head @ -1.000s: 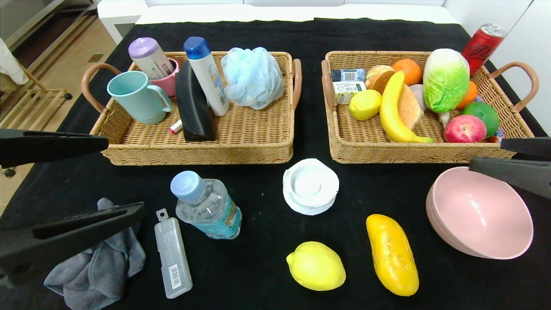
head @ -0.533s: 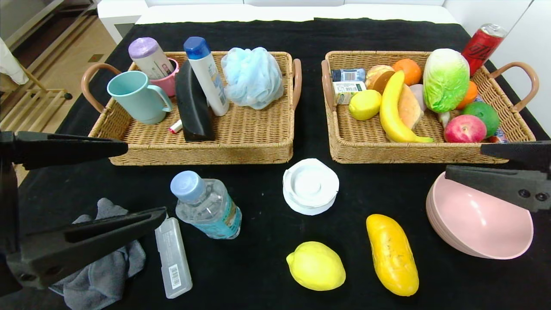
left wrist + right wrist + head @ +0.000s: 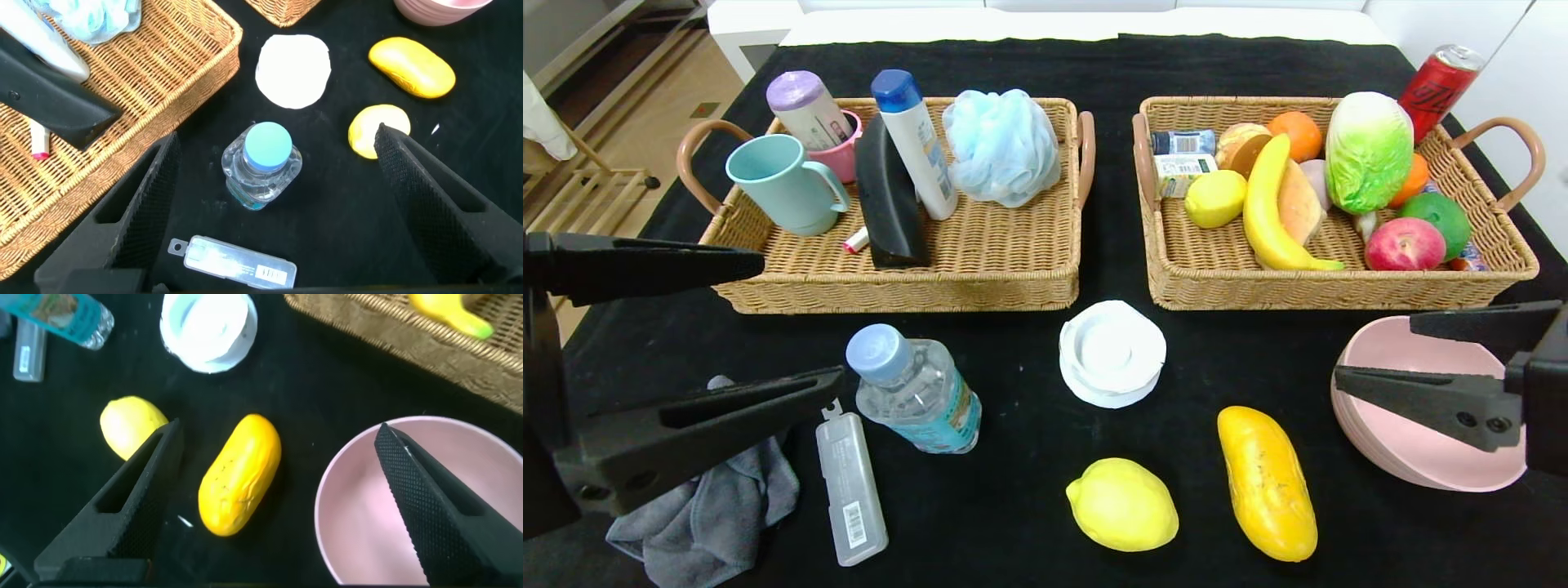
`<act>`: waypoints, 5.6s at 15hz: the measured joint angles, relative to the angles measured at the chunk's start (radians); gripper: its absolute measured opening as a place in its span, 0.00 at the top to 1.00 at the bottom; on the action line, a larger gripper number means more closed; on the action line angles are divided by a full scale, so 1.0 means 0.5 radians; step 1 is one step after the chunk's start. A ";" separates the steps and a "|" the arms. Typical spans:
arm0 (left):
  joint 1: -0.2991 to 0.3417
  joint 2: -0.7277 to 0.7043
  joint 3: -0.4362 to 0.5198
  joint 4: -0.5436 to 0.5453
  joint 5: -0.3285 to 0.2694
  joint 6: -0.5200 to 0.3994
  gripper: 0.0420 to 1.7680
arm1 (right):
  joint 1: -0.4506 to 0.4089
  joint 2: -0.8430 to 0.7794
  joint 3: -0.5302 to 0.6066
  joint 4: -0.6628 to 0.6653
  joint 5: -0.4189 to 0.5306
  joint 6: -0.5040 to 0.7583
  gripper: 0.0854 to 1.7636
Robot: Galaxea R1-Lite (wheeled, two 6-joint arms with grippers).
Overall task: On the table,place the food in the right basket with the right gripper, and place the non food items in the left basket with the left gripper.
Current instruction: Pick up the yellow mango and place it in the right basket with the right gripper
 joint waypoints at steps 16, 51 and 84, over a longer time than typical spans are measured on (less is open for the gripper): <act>-0.003 -0.021 0.016 0.000 -0.004 0.008 0.03 | 0.543 0.536 -0.173 0.397 -0.753 0.192 0.03; -0.003 -0.040 0.016 -0.003 0.000 0.004 0.03 | 0.635 0.960 -0.188 0.453 -0.976 0.607 0.43; -0.003 -0.047 0.016 0.000 -0.004 0.004 0.03 | -0.171 0.789 -1.308 0.380 -0.697 0.329 0.44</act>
